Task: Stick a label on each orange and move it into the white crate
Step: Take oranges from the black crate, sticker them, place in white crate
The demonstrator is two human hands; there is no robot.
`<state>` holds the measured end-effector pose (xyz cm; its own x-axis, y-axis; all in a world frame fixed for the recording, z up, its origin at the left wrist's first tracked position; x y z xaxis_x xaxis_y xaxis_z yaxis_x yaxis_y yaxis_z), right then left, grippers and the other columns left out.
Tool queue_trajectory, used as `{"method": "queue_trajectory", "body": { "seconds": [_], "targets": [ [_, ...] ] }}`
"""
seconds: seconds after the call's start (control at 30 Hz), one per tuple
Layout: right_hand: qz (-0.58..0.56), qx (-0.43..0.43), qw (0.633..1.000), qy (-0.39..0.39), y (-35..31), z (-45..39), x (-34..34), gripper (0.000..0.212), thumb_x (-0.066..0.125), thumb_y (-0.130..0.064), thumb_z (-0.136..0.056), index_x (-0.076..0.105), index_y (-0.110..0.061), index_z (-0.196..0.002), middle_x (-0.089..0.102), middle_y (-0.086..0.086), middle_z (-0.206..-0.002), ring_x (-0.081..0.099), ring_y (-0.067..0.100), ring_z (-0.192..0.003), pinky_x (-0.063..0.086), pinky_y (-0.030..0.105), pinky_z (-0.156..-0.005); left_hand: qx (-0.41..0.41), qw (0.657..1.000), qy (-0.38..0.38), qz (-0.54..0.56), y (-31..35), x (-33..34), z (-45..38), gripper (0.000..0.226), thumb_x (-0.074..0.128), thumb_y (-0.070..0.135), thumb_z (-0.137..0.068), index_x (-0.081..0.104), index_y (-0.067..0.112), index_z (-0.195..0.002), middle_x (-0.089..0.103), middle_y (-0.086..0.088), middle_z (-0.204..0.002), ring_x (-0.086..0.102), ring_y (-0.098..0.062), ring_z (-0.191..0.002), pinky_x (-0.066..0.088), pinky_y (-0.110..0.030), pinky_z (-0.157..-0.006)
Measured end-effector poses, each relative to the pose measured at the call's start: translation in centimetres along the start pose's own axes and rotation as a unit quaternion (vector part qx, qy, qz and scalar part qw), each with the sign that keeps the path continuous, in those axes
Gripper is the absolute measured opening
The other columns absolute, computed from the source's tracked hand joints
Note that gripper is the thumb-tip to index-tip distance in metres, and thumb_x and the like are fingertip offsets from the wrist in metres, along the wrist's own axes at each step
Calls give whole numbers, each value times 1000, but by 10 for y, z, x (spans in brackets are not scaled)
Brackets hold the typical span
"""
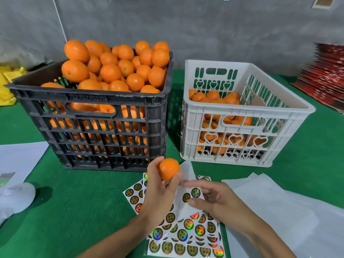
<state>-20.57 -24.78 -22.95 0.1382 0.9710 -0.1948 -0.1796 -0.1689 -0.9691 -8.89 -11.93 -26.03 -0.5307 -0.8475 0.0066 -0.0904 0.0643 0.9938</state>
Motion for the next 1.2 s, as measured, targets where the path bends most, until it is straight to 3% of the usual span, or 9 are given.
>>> {"method": "queue_trajectory", "body": {
  "seconds": [0.03,0.1,0.37,0.5,0.57,0.7,0.87,1.03,1.2],
  "targets": [
    [5,5,1000,-13,1,0,2,42,79,-14,-90,73,-36,-125,73,-15,-119,66,4,-116,52,27,-98,0,1000,1,0,0,-1,0,53,69,30,-100,36,44,-139,47,9,-131,67,-14,-113,53,-16,-88],
    [9,18,999,-25,4,-1,5,41,82,-13,-87,75,-31,-123,67,-18,-133,56,1,-131,49,23,-105,1,1000,3,-2,-1,-1,-1,53,69,31,-100,36,45,-139,47,9,-132,66,-15,-114,53,-17,-89],
    [21,13,1000,8,11,-6,1,30,80,-17,-89,78,-23,-119,71,-15,-127,64,5,-123,48,34,-111,1,1000,8,-3,-3,-1,-1,56,71,32,-98,36,44,-141,45,11,-136,66,-15,-116,54,-19,-90],
    [20,16,999,26,13,-7,0,18,76,-24,-93,81,-28,-109,75,-14,-119,71,23,-108,57,29,-95,10,1000,12,-5,0,0,-2,56,72,33,-95,37,43,-139,41,10,-138,64,-14,-116,53,-17,-90],
    [32,16,999,41,14,-9,-1,13,73,-26,-95,83,-32,-102,77,-13,-113,69,35,-99,58,38,-93,8,1000,11,-5,1,0,-1,57,72,40,-92,37,45,-137,40,10,-137,64,-16,-115,53,-17,-89],
    [48,-9,998,33,16,-10,-2,7,76,-30,-94,81,-30,-98,77,-8,-107,67,35,-99,50,53,-99,12,1000,9,-8,0,0,-1,55,71,41,-93,37,48,-135,42,10,-135,65,-19,-113,54,-20,-88],
    [27,2,1000,-1,22,-11,-1,32,87,-25,-82,79,-30,-112,72,-12,-125,64,8,-122,44,43,-114,16,1000,10,-12,-1,0,-2,55,72,35,-95,37,45,-138,41,10,-137,63,-17,-117,54,-20,-91],
    [36,9,999,18,21,-13,1,23,84,-33,-84,81,-33,-107,76,-12,-117,59,52,-113,50,58,-105,17,1000,10,-15,-1,-1,-3,54,72,30,-97,38,44,-137,40,10,-139,63,-14,-117,54,-19,-90],
    [12,23,999,19,22,-16,-1,15,81,-21,-88,83,-30,-100,78,-10,-108,72,10,-102,54,27,-97,18,999,10,-26,-2,-1,-3,56,72,31,-97,38,41,-139,40,9,-138,62,-9,-113,54,-18,-88]
  ]
}}
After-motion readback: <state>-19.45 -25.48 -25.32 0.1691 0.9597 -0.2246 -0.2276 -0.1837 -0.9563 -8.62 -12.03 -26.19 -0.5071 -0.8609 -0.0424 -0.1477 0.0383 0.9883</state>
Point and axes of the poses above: each hand's wrist, its own z-axis away from the middle knuckle, its own x-axis out of the palm, y = z × x, the point moved 6 cm from there along -z, towards the middle knuckle
